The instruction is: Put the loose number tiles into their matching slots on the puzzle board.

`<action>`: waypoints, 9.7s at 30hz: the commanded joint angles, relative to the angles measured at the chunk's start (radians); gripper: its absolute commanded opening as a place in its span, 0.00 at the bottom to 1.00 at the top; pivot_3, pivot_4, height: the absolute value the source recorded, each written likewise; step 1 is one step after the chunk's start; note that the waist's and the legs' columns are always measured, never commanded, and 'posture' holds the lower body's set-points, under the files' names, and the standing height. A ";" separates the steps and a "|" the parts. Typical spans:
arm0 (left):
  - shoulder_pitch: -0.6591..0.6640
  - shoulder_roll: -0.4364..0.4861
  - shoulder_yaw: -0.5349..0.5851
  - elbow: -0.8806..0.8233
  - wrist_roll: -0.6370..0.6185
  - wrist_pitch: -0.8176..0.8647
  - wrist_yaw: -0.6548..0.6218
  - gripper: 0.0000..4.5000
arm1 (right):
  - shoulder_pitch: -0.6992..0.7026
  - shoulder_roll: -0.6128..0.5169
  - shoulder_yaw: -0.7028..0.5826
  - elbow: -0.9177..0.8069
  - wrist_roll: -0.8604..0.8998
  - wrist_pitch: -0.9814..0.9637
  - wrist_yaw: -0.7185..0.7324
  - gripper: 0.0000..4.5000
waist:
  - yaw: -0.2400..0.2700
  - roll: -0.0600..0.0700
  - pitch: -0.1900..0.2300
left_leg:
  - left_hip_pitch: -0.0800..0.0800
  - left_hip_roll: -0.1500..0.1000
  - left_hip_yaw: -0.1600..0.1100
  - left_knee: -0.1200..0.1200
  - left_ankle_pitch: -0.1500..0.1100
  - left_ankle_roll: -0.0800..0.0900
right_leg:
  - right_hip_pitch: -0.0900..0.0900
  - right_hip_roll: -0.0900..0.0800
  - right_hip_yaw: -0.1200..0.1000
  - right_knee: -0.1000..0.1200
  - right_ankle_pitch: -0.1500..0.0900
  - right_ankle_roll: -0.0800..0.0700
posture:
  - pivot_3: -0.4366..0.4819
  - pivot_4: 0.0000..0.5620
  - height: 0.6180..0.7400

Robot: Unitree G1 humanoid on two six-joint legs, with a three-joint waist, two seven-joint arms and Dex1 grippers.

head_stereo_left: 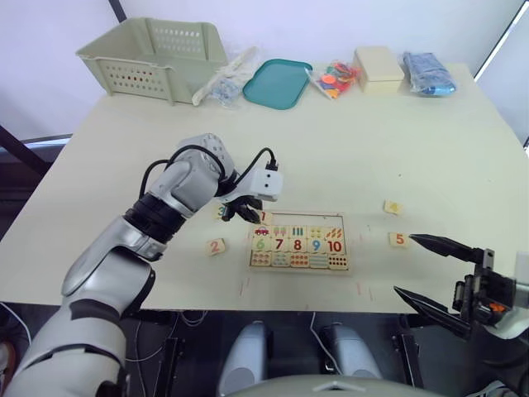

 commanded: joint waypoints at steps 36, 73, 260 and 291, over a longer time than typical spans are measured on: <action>-0.052 -0.046 0.259 0.405 -0.224 -0.365 0.010 0.88 | -0.065 0.012 0.026 0.033 -0.035 -0.040 0.014 1.00 | 0.001 0.000 0.000 | -0.001 0.000 0.001 0.001 0.000 0.000 | 0.000 0.000 -0.001 0.000 0.000 0.000 | 0.48 0.27 1.00; -0.030 -0.029 0.237 0.481 -0.133 -0.520 -0.033 0.01 | -0.054 0.019 0.039 0.031 -0.045 -0.057 0.007 1.00 | 0.000 0.000 0.000 | -0.001 0.000 0.001 0.001 0.000 0.000 | 0.000 0.000 -0.001 0.001 0.000 0.000 | 0.48 0.27 1.00; 0.814 0.224 0.607 -0.072 -0.492 -0.401 0.216 0.22 | -0.064 -0.076 0.016 0.094 0.005 0.049 0.182 1.00 | 0.002 0.003 -0.006 | 0.004 0.002 0.001 -0.002 0.000 0.000 | 0.002 -0.002 0.001 -0.001 0.000 0.000 | 0.48 0.27 1.00; -0.091 0.162 -0.009 -0.194 -0.203 0.287 -0.040 0.22 | -0.031 -0.073 -0.055 -0.011 0.021 0.044 0.088 1.00 | -0.014 0.000 -0.003 | 0.001 0.000 0.002 0.000 0.000 0.000 | 0.001 0.001 -0.002 0.000 -0.001 -0.001 | 0.48 0.27 1.00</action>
